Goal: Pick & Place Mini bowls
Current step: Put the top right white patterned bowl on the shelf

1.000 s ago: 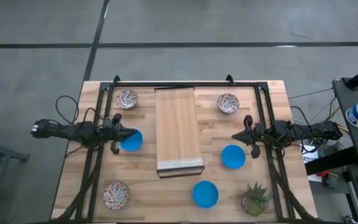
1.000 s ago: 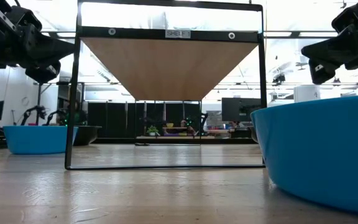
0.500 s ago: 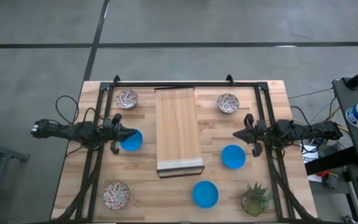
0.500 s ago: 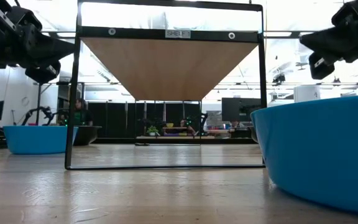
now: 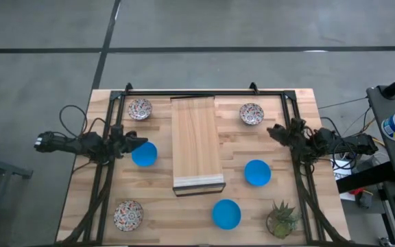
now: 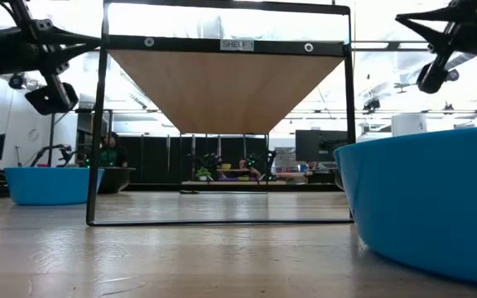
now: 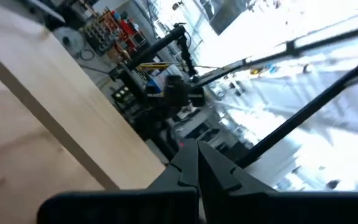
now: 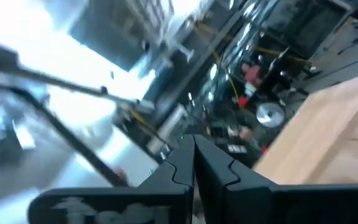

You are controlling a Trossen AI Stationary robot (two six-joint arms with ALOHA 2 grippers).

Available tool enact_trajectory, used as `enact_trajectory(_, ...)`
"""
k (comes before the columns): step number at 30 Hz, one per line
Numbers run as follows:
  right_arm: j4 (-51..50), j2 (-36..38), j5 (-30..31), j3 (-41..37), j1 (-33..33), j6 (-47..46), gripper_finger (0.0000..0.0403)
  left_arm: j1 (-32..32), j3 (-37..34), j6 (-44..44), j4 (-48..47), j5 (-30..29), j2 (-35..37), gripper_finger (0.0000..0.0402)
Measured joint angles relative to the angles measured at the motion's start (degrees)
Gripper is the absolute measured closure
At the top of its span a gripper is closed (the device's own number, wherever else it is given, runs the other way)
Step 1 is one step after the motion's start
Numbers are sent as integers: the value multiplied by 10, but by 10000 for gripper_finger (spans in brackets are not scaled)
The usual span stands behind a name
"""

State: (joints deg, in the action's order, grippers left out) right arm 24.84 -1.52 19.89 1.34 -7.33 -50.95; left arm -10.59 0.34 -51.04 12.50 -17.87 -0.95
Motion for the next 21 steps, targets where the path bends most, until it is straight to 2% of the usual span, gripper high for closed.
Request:
enact_trajectory(4,61,0,36,0,1,-51,394,0,0,-115,8,0,0,401)
enact_trajectory(7,56,0,77,0,1,-114,394,0,0,-187,8,-13,0,401)
enact_trajectory(9,54,-4,110,0,1,-131,394,0,0,-201,13,-22,0,401)
enact_trajectory(16,49,-23,152,0,1,-171,394,0,0,-215,26,-26,0,401)
enact_trajectory(21,-11,-73,163,5,1,-272,372,0,0,-216,31,-26,0,401)
